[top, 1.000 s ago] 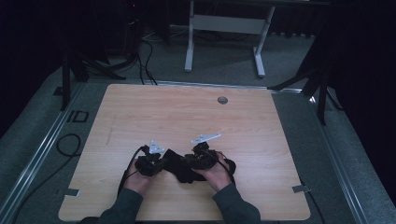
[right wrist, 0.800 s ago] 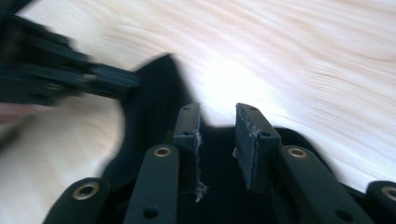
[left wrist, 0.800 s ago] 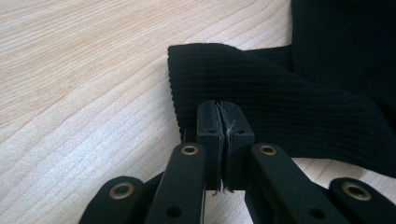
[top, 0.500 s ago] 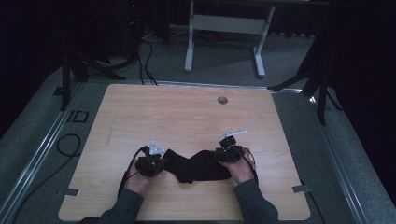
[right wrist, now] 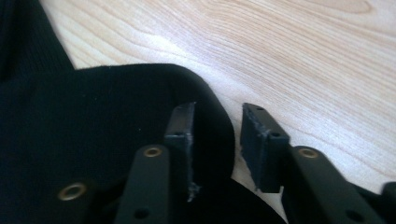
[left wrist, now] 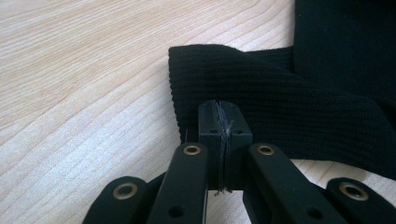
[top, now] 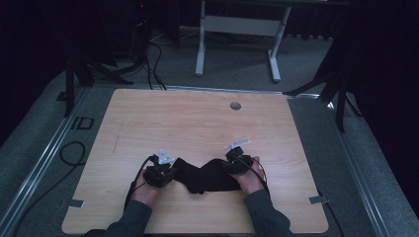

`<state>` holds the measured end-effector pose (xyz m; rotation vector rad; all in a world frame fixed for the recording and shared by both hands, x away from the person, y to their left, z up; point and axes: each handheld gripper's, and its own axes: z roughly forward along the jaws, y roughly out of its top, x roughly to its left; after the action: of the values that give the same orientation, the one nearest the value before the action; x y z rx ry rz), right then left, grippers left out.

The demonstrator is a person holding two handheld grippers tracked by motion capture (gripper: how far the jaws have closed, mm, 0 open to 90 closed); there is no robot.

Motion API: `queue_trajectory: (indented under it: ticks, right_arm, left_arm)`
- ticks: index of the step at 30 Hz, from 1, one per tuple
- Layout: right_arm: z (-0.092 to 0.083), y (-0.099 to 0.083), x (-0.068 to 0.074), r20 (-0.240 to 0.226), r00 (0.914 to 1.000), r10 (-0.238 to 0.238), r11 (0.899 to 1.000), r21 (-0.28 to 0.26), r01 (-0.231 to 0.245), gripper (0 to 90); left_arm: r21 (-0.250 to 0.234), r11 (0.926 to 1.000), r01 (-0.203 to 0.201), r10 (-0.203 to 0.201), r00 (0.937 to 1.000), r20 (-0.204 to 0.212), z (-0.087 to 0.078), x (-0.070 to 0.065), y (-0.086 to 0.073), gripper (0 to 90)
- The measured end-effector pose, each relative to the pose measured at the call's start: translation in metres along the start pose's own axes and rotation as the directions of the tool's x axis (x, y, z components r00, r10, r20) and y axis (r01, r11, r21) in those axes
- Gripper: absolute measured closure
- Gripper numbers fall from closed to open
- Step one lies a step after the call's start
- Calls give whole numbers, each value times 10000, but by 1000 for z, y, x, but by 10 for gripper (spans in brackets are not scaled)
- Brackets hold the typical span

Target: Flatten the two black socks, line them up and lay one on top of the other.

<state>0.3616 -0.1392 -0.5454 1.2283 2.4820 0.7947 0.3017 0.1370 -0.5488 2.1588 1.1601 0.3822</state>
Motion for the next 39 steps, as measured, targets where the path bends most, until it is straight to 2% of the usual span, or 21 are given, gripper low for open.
queue_trajectory:
  ticks: [4,6,10,18,20,22,28,33,39]
  right_arm:
    - [0,1,2,-115,9998,-163,9999,28,163,792]
    - [0,2,1,-324,9995,-33,9999,100,36,854]
    - [0,2,0,-386,9990,220,9997,102,-216,864]
    - [-19,-3,0,-485,9967,647,9964,-520,-672,866]
    - [-34,-8,1,-796,9915,1032,9909,-782,-1094,866]
    - [-44,-13,0,-828,9901,1136,9879,-960,-1214,866]
    - [-66,-32,-10,-593,9870,1496,9797,-1256,-1560,865]
    - [-72,-48,-21,-485,9812,1866,9733,-1269,-1913,865]
    - [-69,-58,-24,-597,9790,1952,9751,-956,-2002,861]
  left_arm:
    - [-18,10000,0,0,10000,-49,0,-1,0,893]
    - [-30,10000,7,-7,10000,-68,0,-1,0,893]
    - [-55,9999,91,-91,10000,-25,0,0,-1,892]
    - [-52,9999,115,-115,9999,-32,0,0,-1,892]
    - [-59,9999,130,-130,9999,-46,0,0,-1,892]
    - [-75,9998,159,-160,9999,-37,0,0,-1,891]
    - [-86,9998,160,-160,9999,-27,0,-1,-2,887]
    - [-92,9998,163,-162,9999,50,0,0,-2,873]
    - [-64,10000,58,-57,9999,151,-1,-2,-1,840]
